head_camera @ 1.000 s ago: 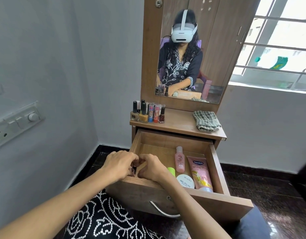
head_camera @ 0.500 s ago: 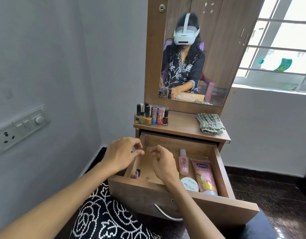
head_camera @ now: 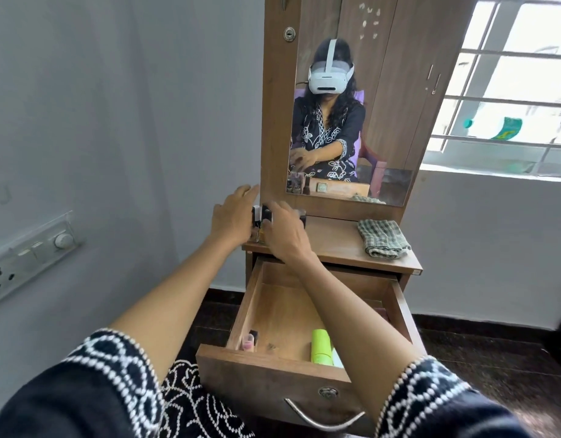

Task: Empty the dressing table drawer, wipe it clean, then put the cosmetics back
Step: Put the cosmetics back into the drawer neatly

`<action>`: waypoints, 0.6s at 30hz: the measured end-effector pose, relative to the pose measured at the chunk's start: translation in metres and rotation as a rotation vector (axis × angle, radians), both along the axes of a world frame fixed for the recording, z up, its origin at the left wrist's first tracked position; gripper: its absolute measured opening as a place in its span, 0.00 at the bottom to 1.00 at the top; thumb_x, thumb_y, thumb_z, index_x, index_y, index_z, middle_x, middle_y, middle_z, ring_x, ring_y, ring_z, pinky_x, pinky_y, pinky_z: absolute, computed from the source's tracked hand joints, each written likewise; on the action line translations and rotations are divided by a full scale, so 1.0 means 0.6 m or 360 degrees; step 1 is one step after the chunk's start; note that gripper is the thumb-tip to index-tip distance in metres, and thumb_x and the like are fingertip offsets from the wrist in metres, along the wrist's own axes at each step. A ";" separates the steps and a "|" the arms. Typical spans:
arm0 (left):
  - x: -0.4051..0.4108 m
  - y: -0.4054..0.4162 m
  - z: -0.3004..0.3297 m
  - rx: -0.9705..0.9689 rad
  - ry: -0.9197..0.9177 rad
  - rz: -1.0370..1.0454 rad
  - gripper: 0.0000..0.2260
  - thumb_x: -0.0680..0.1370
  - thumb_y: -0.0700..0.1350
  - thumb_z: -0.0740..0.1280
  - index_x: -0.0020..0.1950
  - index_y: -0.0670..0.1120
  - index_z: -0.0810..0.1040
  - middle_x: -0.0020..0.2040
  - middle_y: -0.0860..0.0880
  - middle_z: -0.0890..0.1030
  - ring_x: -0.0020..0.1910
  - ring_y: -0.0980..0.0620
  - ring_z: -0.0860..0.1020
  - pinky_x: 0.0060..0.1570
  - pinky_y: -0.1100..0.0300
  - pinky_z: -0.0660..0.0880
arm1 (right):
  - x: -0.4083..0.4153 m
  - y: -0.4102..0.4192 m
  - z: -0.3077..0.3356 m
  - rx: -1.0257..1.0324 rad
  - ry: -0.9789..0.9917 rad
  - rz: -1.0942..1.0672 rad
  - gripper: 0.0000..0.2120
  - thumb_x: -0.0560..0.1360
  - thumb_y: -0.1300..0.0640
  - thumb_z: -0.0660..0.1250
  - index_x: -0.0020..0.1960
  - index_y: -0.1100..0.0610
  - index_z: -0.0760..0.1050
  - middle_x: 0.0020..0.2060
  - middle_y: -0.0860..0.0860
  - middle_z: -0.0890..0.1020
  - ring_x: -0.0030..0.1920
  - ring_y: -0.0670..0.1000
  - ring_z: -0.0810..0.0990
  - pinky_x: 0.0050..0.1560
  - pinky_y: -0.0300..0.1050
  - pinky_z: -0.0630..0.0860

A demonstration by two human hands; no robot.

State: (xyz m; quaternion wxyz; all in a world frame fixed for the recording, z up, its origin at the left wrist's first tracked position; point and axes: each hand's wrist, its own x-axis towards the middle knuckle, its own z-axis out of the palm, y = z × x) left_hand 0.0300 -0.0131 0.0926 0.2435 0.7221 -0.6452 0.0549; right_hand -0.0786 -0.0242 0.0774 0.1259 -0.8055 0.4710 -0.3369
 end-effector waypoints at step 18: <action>0.030 -0.067 -0.027 -0.0002 0.0154 -0.0014 0.10 0.75 0.33 0.63 0.54 0.41 0.77 0.53 0.41 0.77 0.49 0.42 0.78 0.47 0.50 0.76 | 0.016 -0.035 0.031 -0.0122 0.0603 -0.0033 0.15 0.74 0.70 0.64 0.60 0.61 0.74 0.58 0.58 0.73 0.56 0.60 0.78 0.45 0.47 0.71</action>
